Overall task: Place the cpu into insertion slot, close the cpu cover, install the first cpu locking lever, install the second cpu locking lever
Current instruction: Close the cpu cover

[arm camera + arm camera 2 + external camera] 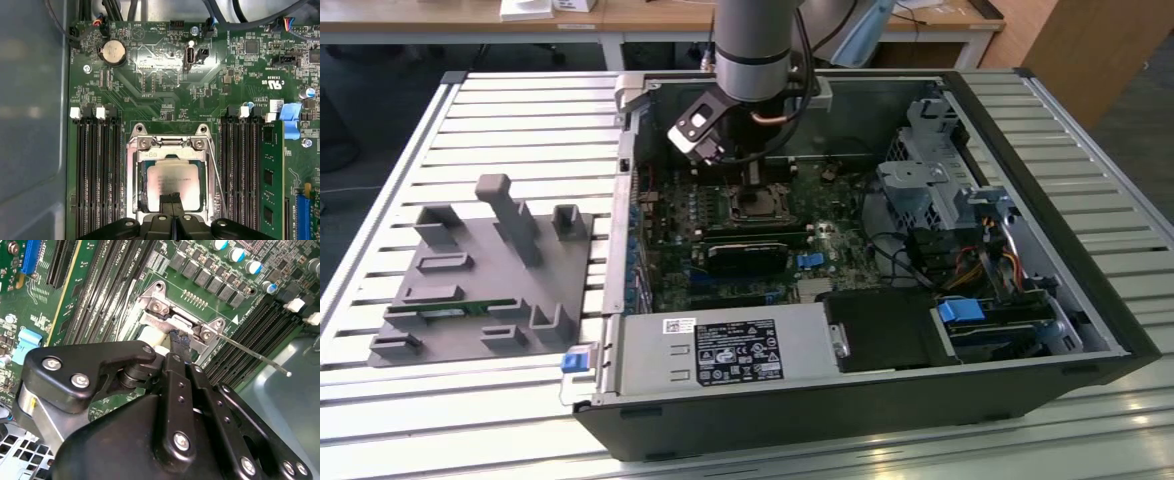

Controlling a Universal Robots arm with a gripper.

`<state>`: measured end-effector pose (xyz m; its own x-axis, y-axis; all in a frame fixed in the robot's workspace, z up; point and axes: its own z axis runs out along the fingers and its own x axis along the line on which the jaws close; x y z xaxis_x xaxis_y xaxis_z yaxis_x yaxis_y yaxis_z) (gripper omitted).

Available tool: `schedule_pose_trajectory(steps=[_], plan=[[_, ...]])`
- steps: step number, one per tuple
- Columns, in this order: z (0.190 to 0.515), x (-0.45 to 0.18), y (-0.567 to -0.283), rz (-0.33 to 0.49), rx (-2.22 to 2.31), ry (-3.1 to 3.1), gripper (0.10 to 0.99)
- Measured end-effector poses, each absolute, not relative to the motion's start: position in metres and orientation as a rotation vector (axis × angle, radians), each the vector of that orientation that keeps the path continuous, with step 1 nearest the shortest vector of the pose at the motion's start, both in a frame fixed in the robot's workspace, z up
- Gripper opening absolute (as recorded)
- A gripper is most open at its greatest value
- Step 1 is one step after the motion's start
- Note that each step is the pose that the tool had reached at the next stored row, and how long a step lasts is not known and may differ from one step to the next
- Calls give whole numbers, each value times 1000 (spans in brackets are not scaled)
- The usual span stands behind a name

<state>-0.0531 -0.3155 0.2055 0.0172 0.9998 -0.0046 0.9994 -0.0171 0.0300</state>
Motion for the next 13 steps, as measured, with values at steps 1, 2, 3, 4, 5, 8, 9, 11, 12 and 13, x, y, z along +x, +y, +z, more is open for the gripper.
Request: schedule_pose_trajectory(steps=[1,2,3,4,5,8,9,11,12,13], plan=[[205,-54,-316,27,2223,2185,106],[205,-54,-315,28,2223,2185,106],[204,-54,-315,28,2223,2185,106],[204,-54,-315,28,2223,2185,106],[203,-54,-315,28,2223,2185,106],[202,-54,-315,27,2223,2185,106],[202,-54,-315,27,2223,2185,106],[201,-54,-316,27,2223,2185,106],[200,-54,-316,26,2223,2185,106],[200,-53,-316,25,2223,2185,106]])
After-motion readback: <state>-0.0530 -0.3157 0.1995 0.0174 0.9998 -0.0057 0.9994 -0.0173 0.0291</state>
